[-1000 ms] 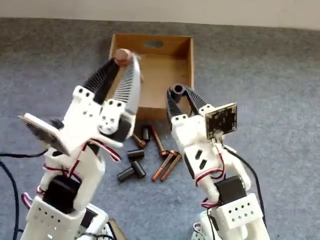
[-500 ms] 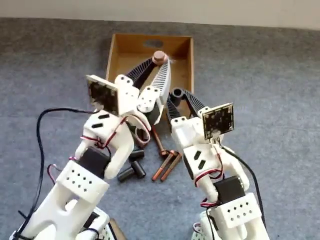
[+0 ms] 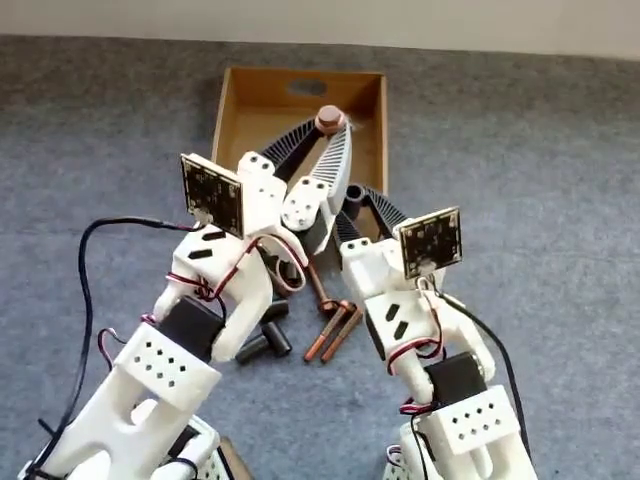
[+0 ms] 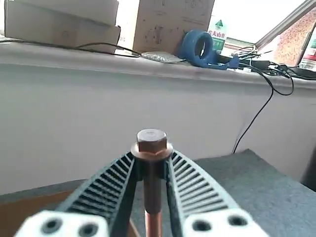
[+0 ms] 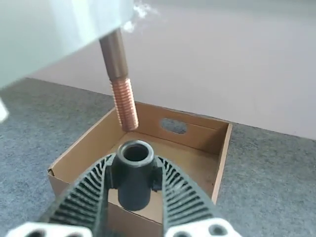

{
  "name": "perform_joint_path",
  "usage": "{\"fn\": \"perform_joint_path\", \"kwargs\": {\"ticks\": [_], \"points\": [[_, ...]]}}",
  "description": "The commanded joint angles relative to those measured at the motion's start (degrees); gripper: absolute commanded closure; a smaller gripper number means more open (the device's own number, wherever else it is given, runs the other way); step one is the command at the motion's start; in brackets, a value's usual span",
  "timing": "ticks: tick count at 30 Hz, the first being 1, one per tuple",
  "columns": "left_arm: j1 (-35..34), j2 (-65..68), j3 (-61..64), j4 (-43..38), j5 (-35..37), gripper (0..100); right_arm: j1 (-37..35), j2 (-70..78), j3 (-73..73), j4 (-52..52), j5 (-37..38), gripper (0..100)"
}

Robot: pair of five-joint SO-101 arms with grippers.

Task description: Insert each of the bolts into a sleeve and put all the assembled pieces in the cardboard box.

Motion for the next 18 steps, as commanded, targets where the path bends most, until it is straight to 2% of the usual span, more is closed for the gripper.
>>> {"fn": "perform_joint_path", "kwargs": {"ticks": [1, 6, 18], "points": [[0.75, 0.4, -0.22, -1.41, 0.44, 99, -0.66, -0.57, -0.4, -1.36, 0.26, 99.2], [2.95, 3.47, -0.4, -1.41, 0.26, 99, -0.4, -0.66, -0.31, -1.36, 0.26, 99.2], [2.95, 3.3, -0.66, -1.41, 0.26, 99, -0.4, -0.4, -0.31, -1.36, 0.26, 99.2]]}}
